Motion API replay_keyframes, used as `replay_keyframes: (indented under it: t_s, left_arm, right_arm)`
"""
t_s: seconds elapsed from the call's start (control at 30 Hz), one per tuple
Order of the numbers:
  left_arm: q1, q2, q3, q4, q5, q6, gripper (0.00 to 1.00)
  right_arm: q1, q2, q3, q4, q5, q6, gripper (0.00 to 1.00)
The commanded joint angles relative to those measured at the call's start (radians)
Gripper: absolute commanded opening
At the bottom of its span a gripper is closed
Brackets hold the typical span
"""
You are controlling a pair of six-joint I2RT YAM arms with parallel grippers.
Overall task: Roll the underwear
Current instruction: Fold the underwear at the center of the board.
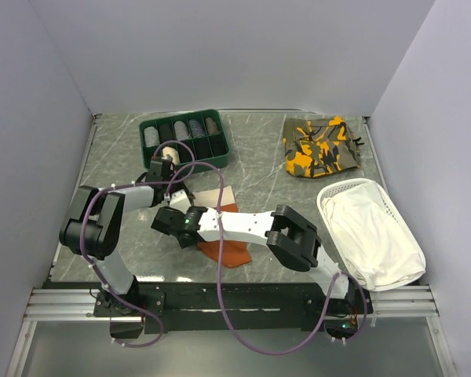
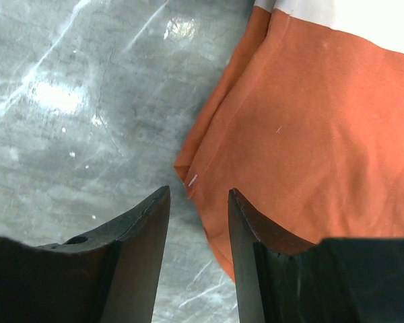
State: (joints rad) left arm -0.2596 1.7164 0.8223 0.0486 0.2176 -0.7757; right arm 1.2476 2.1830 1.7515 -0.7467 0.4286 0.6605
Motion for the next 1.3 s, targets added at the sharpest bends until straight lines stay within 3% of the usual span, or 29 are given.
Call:
replay_keyframes:
  t_s: [0.0,0.23,0.67,1.27]
  left_arm:
    - [-0.013,0.023,-0.025,-0.056,-0.035,0.019,0.01]
    - [0.008,0.028,-0.041,-0.015,0.006,0.010,0.01]
    - [0.051,0.038,-0.077,0.045,0.104,-0.030,0.01]
    - [0.057,0.037,-0.069,0.033,0.100,-0.027,0.01]
  right_arm:
    - [0.006,0.044,0.069,0.029,-0.014,-0.047,0.47]
    - [0.003,0.041,0.034,0.084,-0.007,-0.032,0.47]
    - [-0.004,-0.301,-0.452,0.466,0.144,0.082,0.48]
    - [0.009,-0.161,-0.276,0.435,0.079,0.002,0.49]
